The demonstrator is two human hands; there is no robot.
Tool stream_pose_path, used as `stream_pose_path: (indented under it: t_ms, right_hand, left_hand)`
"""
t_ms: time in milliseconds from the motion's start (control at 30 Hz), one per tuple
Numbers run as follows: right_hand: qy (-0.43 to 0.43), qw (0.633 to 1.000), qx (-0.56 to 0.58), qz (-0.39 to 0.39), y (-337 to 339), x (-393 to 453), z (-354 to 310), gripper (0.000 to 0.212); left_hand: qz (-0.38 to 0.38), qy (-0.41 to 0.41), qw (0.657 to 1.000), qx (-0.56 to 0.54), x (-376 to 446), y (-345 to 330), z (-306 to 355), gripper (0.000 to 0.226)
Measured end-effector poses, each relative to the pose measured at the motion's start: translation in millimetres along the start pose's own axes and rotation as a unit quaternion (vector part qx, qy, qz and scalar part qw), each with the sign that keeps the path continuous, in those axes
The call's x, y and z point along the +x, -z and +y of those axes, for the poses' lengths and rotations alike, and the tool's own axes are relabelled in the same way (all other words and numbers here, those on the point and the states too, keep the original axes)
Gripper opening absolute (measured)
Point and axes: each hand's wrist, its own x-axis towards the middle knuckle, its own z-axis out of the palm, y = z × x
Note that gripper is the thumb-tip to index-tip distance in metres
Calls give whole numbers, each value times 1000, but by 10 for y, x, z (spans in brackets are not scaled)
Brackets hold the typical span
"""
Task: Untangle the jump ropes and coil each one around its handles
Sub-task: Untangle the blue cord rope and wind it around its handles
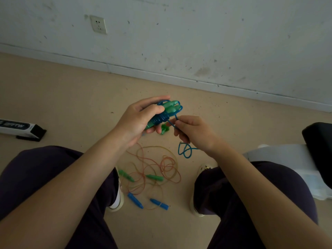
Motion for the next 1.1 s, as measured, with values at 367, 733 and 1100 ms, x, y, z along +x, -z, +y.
stream_pose_path:
  t_ms: [367, 733, 1100]
  right_hand:
    - [118, 990, -40, 58, -9, -64, -17, 32]
    - [91, 992, -75, 40, -41, -53, -22, 20]
    - [82, 996, -38, 25, -58, -64, -65, 21]
  left_hand:
    - [48, 38, 997, -51, 66, 16, -34, 24]
    - [54, 21, 998, 19, 51, 0, -88, 14]
    - [32, 4, 999, 3, -2, 8, -75, 32]
